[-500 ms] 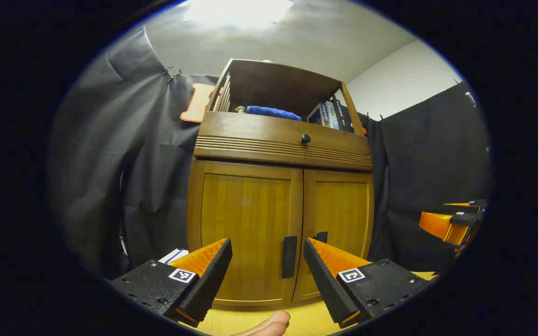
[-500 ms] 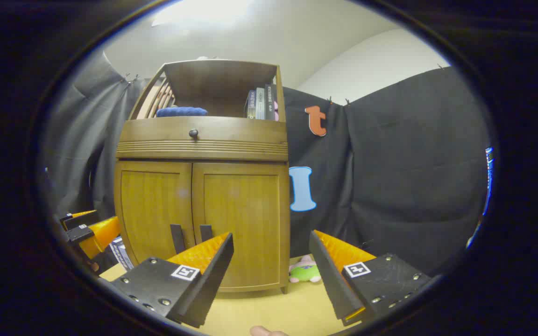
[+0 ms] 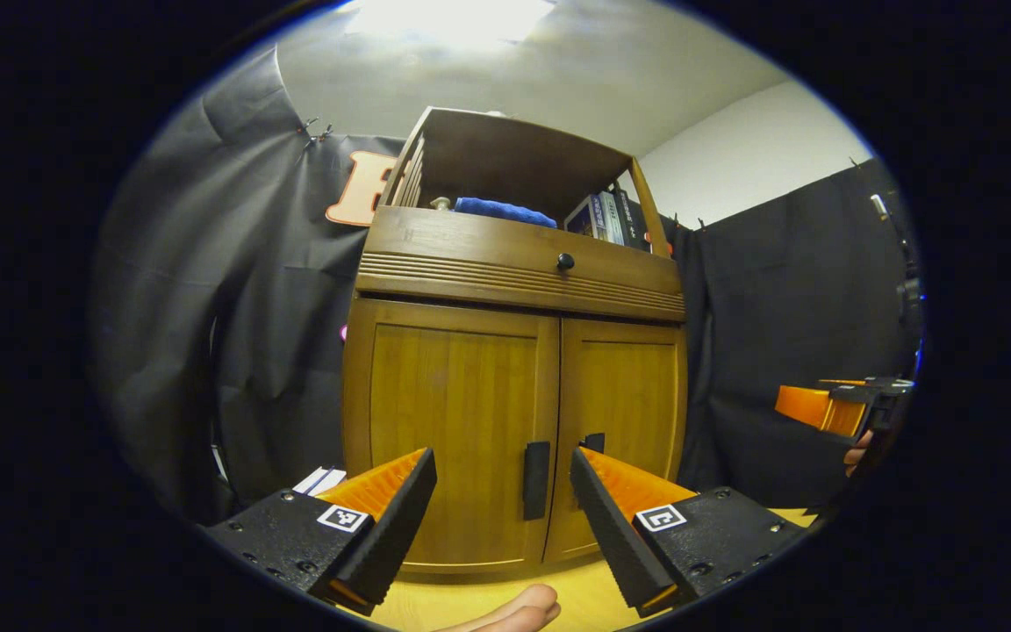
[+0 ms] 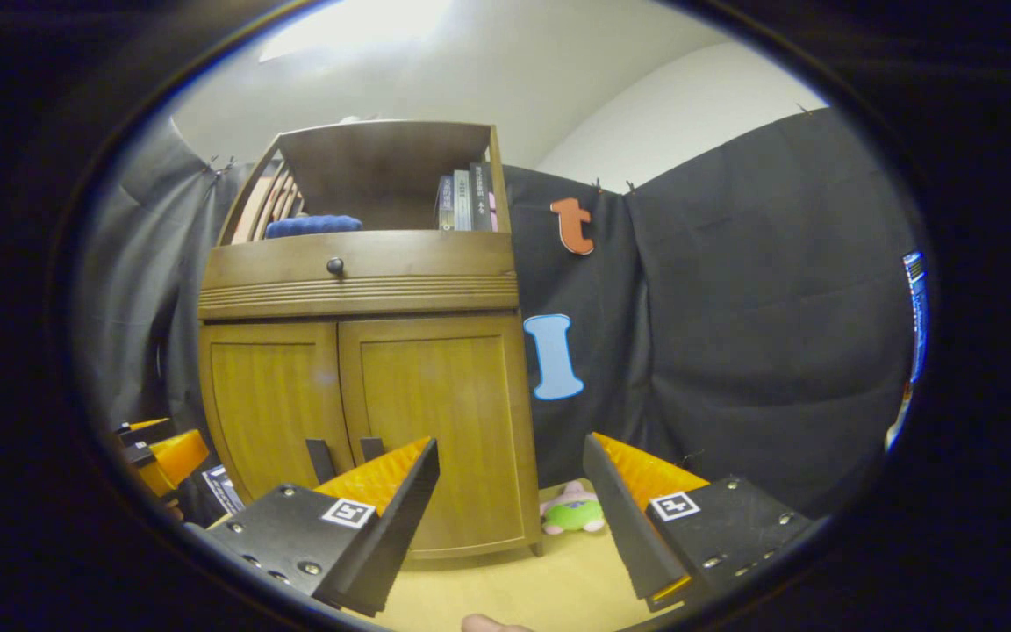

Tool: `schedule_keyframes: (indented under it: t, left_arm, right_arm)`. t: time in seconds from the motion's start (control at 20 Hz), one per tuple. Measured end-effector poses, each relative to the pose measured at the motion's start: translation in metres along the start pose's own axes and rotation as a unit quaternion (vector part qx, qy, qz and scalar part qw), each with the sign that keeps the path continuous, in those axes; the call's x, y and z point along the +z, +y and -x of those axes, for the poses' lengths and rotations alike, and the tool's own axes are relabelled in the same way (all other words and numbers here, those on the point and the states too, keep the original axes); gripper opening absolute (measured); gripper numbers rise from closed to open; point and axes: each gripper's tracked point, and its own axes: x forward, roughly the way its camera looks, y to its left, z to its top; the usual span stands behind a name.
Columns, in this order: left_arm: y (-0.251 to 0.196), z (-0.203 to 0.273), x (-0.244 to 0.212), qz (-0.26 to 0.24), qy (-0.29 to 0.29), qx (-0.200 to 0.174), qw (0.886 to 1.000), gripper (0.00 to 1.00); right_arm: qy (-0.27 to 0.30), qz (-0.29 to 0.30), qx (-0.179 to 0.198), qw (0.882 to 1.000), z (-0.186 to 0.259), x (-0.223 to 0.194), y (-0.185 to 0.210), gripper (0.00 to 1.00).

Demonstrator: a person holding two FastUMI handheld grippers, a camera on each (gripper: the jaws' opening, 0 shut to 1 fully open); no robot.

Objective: Open the right door of the double-door shoe cabinet with the right hand, and open the left door with the left hand.

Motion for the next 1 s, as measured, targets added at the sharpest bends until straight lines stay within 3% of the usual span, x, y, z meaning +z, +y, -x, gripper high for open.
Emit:
schedule_keyframes:
  t: [0.15, 0.25, 0.35, 0.45, 0.65, 0.95, 1.0]
  left_arm:
    - [0.008, 0.003, 0.004, -0.004, -0.005, 0.016, 1.000, 0.92]
    - [0.012, 0.003, 0.004, 0.003, -0.003, 0.013, 1.000, 0.95]
    - [0.014, 0.004, 0.005, 0.014, -0.001, 0.008, 1.000, 0.95]
    - [0.019, 0.005, 0.009, 0.020, -0.005, 0.010, 1.000, 0.92]
    - [0.031, 0.002, 0.009, 0.016, -0.003, 0.026, 1.000, 0.92]
    - [0.030, -0.005, 0.002, 0.012, 0.006, 0.008, 1.000, 0.91]
    - [0.032, -0.005, 0.003, 0.012, 0.004, 0.009, 1.000, 0.91]
  right_arm:
    - [0.009, 0.005, 0.013, 1.000, -0.006, -0.008, 0.008, 0.98]
    - [0.009, 0.003, 0.042, 0.999, -0.008, -0.011, 0.024, 0.94]
    - [0.003, 0.003, 0.052, 0.999, -0.012, -0.009, 0.030, 0.98]
    - [-0.001, 0.012, 0.052, 0.999, -0.022, -0.009, 0.037, 0.93]
    - [0.017, 0.019, 0.089, 0.996, -0.053, -0.021, 0.075, 0.94]
    - [0.048, 0.042, 0.137, 0.988, -0.103, -0.057, 0.142, 0.94]
    - [0.051, 0.049, 0.139, 0.988, -0.106, -0.065, 0.151, 0.98]
